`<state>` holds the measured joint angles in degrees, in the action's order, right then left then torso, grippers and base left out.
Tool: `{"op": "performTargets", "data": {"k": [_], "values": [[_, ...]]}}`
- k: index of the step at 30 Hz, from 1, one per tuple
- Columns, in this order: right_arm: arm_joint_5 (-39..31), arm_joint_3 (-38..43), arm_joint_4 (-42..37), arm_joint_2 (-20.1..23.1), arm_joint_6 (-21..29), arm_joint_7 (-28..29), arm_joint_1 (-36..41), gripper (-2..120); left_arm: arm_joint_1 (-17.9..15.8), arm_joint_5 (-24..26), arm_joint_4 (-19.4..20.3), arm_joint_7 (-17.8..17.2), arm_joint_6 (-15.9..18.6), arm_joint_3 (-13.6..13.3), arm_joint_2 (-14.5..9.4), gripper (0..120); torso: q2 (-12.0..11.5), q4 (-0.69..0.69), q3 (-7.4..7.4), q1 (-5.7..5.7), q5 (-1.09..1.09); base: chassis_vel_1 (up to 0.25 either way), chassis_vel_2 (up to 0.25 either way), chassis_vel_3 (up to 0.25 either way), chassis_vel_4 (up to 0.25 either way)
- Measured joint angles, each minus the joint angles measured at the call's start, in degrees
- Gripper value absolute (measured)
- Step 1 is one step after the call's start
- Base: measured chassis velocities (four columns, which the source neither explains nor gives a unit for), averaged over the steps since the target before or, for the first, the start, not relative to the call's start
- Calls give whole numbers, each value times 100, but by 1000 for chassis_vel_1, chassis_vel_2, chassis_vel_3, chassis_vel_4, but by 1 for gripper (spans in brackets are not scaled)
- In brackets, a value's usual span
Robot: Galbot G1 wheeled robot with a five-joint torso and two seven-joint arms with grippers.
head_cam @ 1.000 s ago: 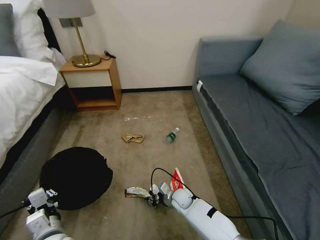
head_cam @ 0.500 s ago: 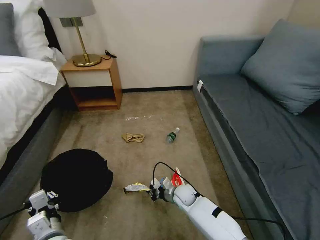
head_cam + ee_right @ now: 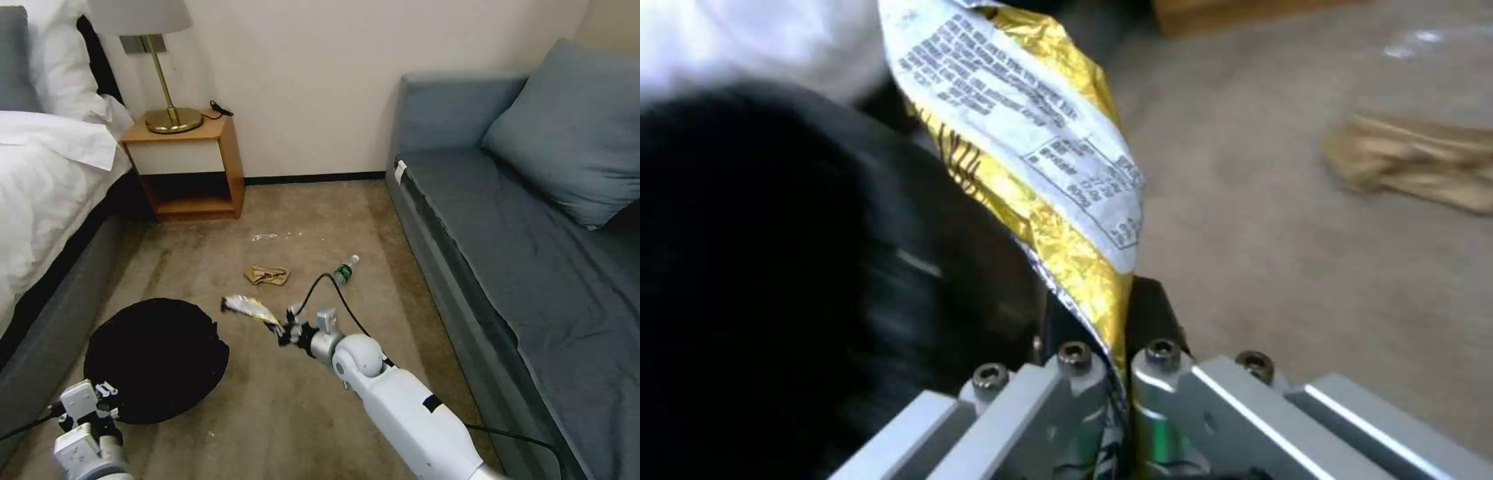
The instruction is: Pick up the trash bin, then pick up the garbage on the floor and place it into the trash bin.
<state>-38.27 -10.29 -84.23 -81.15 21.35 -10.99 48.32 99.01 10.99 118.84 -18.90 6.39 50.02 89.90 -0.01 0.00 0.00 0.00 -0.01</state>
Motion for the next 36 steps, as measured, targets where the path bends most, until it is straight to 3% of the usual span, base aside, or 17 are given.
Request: {"op": "performTargets", "data": {"k": [6, 13, 16, 25, 36], "values": [[-1543, -661, -878, -181, -5, 623, 94, 0, -131, 7, -36, 158, 14, -112, 26, 3, 0, 0, 0, 0, 0, 0, 0, 0, 0], [-1930, -1070, -737, -883, -147, 846, -54, 0, -283, 79, -87, 377, 49, -116, -57, 3, 1, 0, 0, 0, -1, 0, 0, 0, 0], [-1883, -1175, -201, -1109, -244, 814, -202, 0, -323, 356, -66, 484, 79, -80, -103, 3, 1, 2, 0, 0, 0, 0, 0, 0, 0], [-1453, -1160, 743, -1119, -457, 631, -293, 0, -299, 395, -12, 525, 144, -5, -113, 3, 1, 0, 0, 0, 0, 0, 0, 0, 0], [-518, -1165, 1084, -1106, -669, 559, -254, 2, -300, 201, -48, 526, 107, -133, 36, 3, 1, 0, 0, 0, 1, 0, 0, 0, 0]]}}
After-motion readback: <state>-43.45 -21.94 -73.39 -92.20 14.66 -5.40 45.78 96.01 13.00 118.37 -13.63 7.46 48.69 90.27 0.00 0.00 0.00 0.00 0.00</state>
